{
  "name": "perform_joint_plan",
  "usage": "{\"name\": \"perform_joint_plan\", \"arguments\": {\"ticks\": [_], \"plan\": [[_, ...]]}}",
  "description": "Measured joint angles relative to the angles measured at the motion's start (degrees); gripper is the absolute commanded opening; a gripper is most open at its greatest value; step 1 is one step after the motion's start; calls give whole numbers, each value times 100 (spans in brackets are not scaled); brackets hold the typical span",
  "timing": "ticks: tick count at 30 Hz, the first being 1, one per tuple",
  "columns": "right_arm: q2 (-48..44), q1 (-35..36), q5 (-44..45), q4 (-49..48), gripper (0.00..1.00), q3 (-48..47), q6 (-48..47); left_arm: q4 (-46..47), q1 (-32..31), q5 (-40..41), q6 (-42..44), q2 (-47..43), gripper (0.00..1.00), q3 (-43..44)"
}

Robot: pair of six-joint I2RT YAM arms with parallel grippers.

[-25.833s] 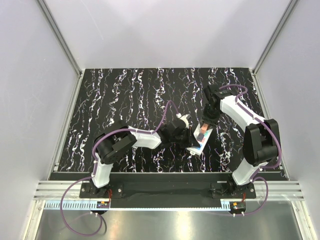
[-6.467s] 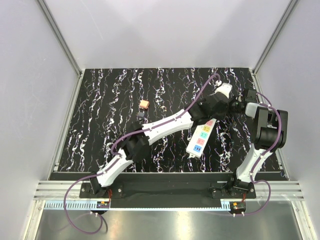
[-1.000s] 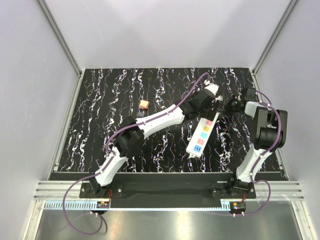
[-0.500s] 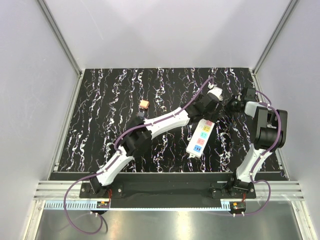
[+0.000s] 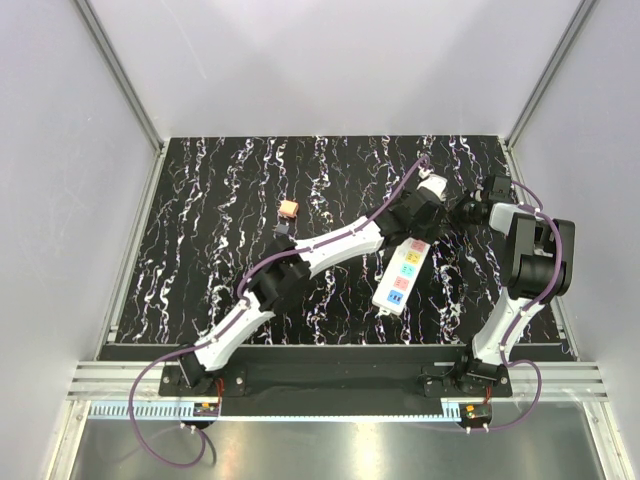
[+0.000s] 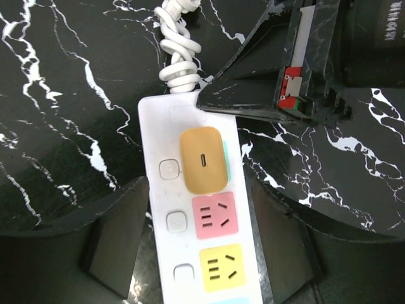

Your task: Pull the plug off the socket

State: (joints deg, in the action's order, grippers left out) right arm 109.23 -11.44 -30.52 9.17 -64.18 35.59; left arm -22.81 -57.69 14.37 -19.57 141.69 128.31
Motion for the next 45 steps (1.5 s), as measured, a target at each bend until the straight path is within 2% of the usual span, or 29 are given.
{"name": "perform_joint_plan", "arguments": {"ticks": [4, 12, 17, 19, 20, 25, 29, 45], "plan": [[0, 0, 0, 0, 0, 0, 0, 31, 0, -2, -63, 216, 63, 155], [0, 0, 0, 0, 0, 0, -2, 61, 0, 87, -87, 463, 61, 208], [0, 0, 0, 0, 0, 0, -2, 111, 0, 90, -61, 555, 54, 385], [0, 0, 0, -2, 0, 0, -2, 170, 0, 90, -46, 560, 48, 411], [0, 0, 0, 0, 0, 0, -2, 197, 0, 92, -46, 560, 37, 417], [0, 4, 7, -7, 0, 0, -4, 195, 0, 151, -87, 570, 20, 448], [0, 4, 7, -9, 0, 0, -9, 192, 0, 170, -131, 570, 0, 448], [0, 4, 13, -7, 0, 0, -20, 243, 0, 245, -195, 557, 0, 404]]}}
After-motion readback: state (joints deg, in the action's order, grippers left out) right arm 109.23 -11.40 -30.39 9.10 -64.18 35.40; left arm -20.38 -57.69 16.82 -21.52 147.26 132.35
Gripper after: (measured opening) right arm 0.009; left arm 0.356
